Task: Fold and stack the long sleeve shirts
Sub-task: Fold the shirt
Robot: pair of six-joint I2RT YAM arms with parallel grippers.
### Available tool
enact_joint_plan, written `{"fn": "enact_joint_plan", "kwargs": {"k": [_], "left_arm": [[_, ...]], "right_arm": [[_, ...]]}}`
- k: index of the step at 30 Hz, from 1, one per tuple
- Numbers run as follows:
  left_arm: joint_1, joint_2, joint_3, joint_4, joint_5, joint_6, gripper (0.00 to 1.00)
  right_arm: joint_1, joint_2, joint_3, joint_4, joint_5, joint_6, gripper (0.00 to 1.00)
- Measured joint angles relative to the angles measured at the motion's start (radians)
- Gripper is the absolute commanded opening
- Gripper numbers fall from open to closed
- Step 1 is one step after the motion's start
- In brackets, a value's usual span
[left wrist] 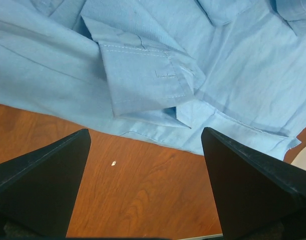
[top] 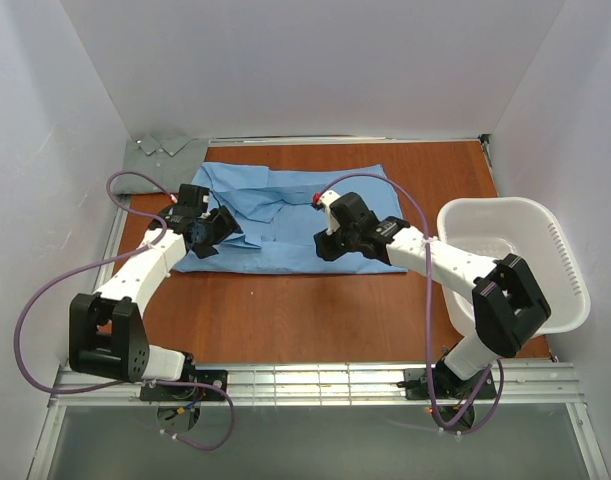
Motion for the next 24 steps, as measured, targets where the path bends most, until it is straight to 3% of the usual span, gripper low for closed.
{"fn": "enact_joint_plan", "kwargs": {"k": [5,8,11,15,16,17,19,24], "left_arm": [[-0.019,0.059,0.002,0.037,-0.005,-0.066,0.81],[-0.023,0.095,0.005,0.057,-0.006,-0.088,0.70],[-0.034,0.140,0.015,0.077,-0.009,-0.106,0.56],[-0.047,0.178,0.026,0.091,-0.013,-0.122,0.24],[-0.049,0.183,0.030,0.094,-0.016,-0.126,0.12],[-0.051,0.188,0.036,0.093,-0.017,-0.128,0.07],[-0.054,0.195,0.056,0.093,-0.020,-0.118,0.01],[-0.060,0.195,0.166,0.092,-0.024,-0.094,0.01]], "right_arm": [[0.000,-0.039,-0.081,-0.001,0.000,0.021,0.55],[0.000,-0.073,-0.124,0.001,0.000,0.031,0.55],[0.000,-0.103,-0.159,0.002,-0.003,0.043,0.54],[0.000,-0.120,-0.185,0.002,-0.005,0.050,0.54],[0.000,-0.122,-0.188,0.001,-0.006,0.052,0.54],[0.000,-0.124,-0.190,0.001,-0.006,0.054,0.54],[0.000,-0.128,-0.191,0.002,-0.008,0.058,0.54],[0.000,-0.155,-0.191,0.002,-0.008,0.066,0.54]]}}
